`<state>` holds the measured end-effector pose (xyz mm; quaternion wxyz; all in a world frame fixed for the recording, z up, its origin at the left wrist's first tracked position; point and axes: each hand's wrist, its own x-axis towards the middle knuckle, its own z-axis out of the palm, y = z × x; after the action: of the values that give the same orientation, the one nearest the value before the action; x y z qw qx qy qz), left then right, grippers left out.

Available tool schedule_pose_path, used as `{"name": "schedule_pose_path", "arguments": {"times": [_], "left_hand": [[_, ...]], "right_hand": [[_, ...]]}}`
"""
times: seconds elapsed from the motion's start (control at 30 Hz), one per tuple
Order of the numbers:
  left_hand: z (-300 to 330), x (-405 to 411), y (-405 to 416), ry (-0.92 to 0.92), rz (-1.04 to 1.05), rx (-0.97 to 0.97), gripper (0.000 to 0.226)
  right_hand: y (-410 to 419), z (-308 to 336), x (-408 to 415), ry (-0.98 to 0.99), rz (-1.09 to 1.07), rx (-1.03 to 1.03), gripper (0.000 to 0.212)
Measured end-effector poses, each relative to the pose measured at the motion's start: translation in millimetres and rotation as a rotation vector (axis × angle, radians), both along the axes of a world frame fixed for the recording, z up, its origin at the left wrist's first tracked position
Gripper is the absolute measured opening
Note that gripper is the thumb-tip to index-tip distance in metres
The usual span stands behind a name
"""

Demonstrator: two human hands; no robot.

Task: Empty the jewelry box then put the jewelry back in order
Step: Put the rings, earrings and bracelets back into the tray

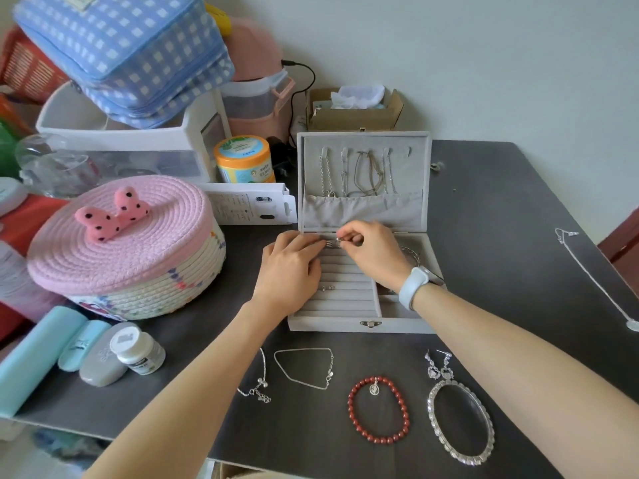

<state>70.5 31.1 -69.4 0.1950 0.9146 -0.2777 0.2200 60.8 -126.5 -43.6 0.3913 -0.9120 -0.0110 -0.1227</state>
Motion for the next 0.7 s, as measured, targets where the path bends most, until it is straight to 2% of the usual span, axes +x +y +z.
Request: {"name": "schedule_pose_path", "arguments": {"times": [0.27, 0.5, 0.7], "left_hand": [[1.4, -0.3, 1.4, 0.003, 0.001, 0.041, 0.043], [2.8, -2.3, 0.4, 0.017, 0.025, 0.048, 0.031], [3.7, -2.2, -0.1, -0.044, 0.055, 0.128, 0.041]], "right_hand": [[-1.7, -1.6, 4.1, -0.05, 0.048, -0.15, 0.014], [-1.2, -5.3, 5.0, -0.039, 0.044, -0.096, 0.017], [4.4, -4.0, 5.1, -0.012, 0.011, -0.155, 0.018]]}}
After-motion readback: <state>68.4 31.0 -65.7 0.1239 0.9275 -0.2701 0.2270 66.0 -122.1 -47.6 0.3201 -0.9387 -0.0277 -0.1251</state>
